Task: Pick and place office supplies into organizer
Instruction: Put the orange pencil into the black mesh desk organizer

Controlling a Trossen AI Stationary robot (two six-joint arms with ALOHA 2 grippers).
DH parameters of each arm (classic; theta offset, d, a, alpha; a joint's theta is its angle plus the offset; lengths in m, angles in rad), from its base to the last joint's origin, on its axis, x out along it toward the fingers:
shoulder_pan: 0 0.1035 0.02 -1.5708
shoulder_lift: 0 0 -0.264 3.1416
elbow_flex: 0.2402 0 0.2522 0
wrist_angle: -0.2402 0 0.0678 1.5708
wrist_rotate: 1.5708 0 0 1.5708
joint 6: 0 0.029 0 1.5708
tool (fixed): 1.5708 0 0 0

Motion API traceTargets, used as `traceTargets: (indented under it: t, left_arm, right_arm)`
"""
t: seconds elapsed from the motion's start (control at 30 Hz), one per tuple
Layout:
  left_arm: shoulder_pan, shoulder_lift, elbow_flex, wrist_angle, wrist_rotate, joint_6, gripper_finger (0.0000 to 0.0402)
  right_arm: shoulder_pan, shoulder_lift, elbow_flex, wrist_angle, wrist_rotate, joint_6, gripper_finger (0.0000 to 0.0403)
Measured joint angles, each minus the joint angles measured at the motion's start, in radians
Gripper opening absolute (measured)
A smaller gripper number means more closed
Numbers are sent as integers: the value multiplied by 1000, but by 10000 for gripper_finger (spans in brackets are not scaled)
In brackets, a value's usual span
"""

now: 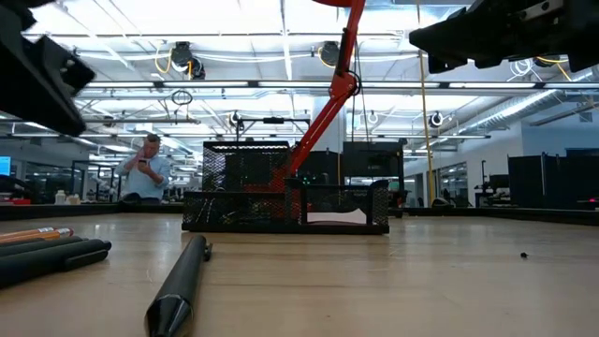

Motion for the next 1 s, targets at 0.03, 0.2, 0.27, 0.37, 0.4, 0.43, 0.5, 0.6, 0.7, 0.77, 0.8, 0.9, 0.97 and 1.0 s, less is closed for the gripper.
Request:
traceTargets:
  t: [0.03,0.2,0.27,0.37,0.4,0.43,0.5,0.6,0.7,0.77,0.8,0.9,0.97,1.0]
  left_arm:
    - [-8,24,50,-86,-14,-85,42]
    - [-49,109,253,-437,-72,-487,42]
    - [-58,128,304,-535,-49,-651,42]
    - [-61,132,340,-571,-19,-854,42]
    - [-61,133,340,-560,-17,-891,42]
    - [-61,134,340,-552,-10,-905,42]
    - [-61,143,339,-535,-6,-887,42]
    - [-67,172,338,-530,-104,-833,42]
    - [-62,202,338,-472,-92,-798,42]
    - [-52,213,338,-453,-29,-764,42]
    - [-47,216,338,-448,-7,-772,42]
    - [-31,226,338,-484,70,-944,42]
    - [-12,227,338,-523,161,-1080,42]
    - [2,226,338,-541,210,-1132,42]
  right_arm:
    - [0,0,0,0,0,0,3]
    - [0,0,0,0,0,6,3]
    - [0,0,0,13,0,6,4]
    - [0,0,0,79,0,20,4]
    - [0,0,0,100,0,36,4]
    - [0,0,0,119,0,52,4]
    - [0,0,0,153,0,60,4]
    - [0,0,0,197,0,53,4]
    - [0,0,0,197,0,36,4]
    - [0,0,0,198,0,37,4]
    - [0,0,0,202,-1,46,4]
    - [0,0,0,221,-2,64,4]
    - [0,0,0,222,-3,53,4]
    - [0,0,0,220,-3,47,4]
